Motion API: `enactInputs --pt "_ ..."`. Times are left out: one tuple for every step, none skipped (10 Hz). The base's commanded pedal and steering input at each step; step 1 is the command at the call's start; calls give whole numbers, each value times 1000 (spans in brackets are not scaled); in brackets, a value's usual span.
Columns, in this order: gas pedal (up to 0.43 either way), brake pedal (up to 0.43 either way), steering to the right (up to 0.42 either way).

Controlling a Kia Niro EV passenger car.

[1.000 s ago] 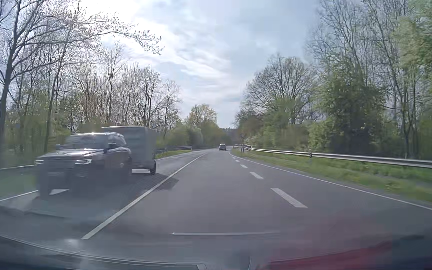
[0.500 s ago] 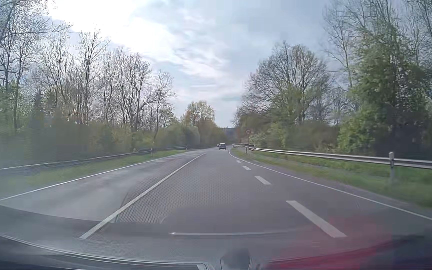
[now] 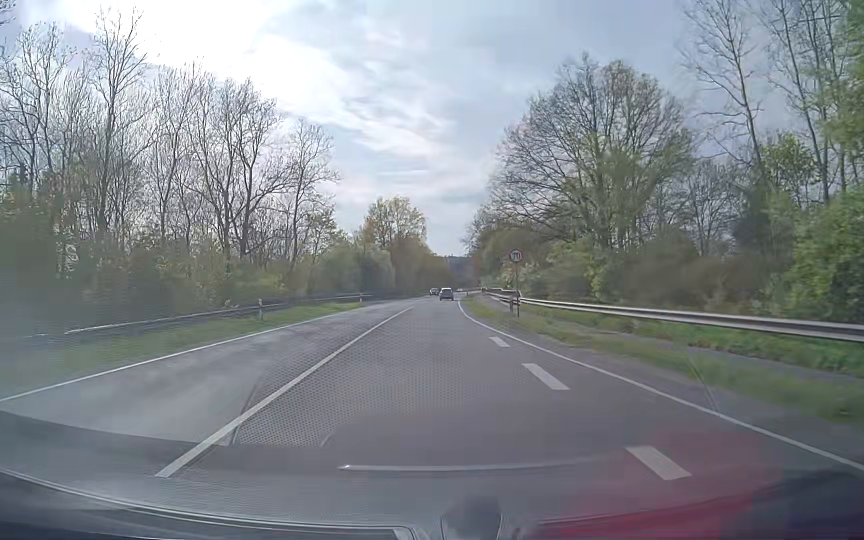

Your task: Follow the waypoints while adhering to traffic rules and regulations

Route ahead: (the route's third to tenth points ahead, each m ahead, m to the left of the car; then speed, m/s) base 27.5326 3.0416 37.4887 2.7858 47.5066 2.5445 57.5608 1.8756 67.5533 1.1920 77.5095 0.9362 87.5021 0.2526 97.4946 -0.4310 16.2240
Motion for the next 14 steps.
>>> enactInputs --pt "39 0 -2" --pt "39 0 -2" --pt "39 0 -2" --pt "39 0 -2" --pt "39 0 -2" --pt "39 0 0" --pt "39 0 1" --pt "39 0 1" --pt "39 0 1" --pt "39 0 1" --pt "39 0 1" --pt "39 0 1" --pt "59 0 1" --pt "59 0 1"
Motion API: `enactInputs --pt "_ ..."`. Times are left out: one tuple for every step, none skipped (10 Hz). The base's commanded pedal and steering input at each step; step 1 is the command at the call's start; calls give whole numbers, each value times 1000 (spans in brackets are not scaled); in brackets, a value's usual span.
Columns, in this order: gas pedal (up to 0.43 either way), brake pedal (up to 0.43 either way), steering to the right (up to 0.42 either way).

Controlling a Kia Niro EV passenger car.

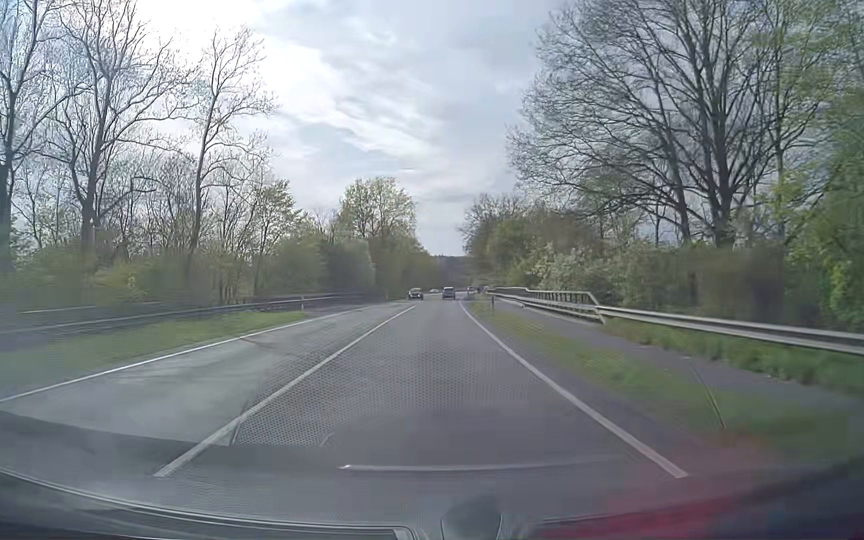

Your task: Follow the waypoints while adhering to traffic rules and regulations

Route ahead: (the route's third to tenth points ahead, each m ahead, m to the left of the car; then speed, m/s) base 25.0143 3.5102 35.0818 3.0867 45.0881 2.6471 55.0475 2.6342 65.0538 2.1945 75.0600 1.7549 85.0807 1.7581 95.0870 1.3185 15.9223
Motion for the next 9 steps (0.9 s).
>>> enactInputs --pt "59 0 1" --pt "59 0 1" --pt "59 0 1" --pt "59 0 1" --pt "59 0 1" --pt "67 0 1" --pt "79 0 1" --pt "87 0 1" --pt "87 0 1"
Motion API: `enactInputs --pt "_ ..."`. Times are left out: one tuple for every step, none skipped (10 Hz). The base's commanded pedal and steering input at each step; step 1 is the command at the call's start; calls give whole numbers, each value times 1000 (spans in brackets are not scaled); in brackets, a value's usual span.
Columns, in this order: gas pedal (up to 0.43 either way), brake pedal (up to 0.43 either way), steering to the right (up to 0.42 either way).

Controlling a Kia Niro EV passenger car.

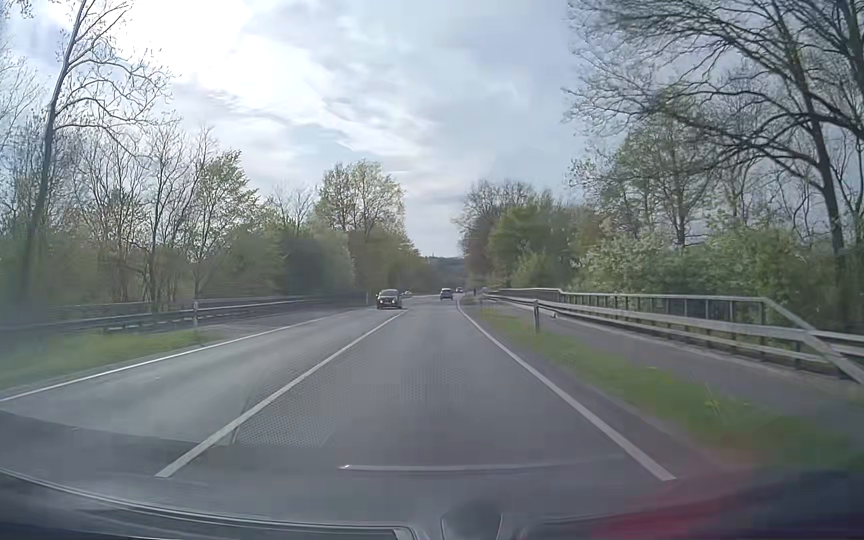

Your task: Follow the waypoints while adhering to traffic rules and regulations

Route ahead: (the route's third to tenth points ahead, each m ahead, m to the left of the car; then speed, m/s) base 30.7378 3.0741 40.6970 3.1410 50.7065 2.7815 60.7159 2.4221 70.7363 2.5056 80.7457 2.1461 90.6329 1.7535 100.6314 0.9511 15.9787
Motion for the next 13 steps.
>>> enactInputs --pt "87 0 1" --pt "87 0 1" --pt "87 0 1" --pt "87 0 1" --pt "87 0 1" --pt "87 0 1" --pt "87 0 1" --pt "87 0 1" --pt "87 0 1" --pt "87 0 1" --pt "87 0 1" --pt "87 0 1" --pt "87 0 1"
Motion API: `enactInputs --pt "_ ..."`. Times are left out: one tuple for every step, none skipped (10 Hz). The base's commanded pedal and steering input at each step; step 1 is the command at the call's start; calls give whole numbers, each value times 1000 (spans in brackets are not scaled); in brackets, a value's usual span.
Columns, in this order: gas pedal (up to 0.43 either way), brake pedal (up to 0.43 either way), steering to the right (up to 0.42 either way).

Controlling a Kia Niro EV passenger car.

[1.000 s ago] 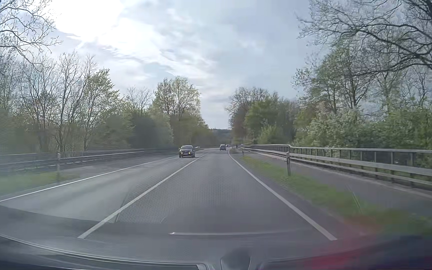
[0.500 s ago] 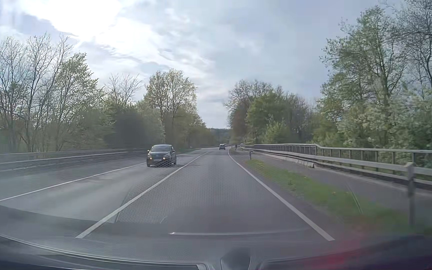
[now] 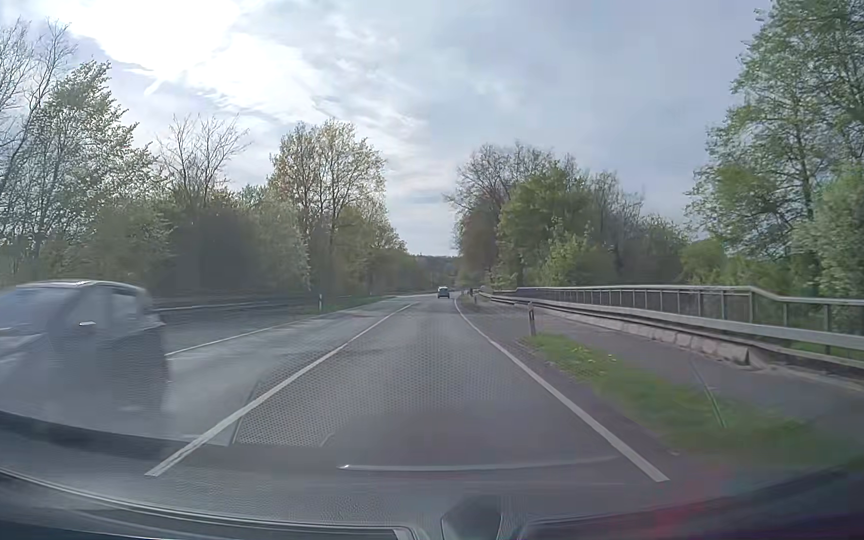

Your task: Follow the waypoints while adhering to traffic rules and regulations

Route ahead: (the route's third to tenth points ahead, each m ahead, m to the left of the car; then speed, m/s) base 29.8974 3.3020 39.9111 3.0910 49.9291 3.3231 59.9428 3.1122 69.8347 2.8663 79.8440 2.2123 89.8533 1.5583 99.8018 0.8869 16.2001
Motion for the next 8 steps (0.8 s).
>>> enactInputs --pt "87 0 0" --pt "87 0 -5" --pt "87 0 -4" --pt "87 0 -4" --pt "87 0 -4" --pt "87 0 -4" --pt "87 0 -3" --pt "87 0 -3"
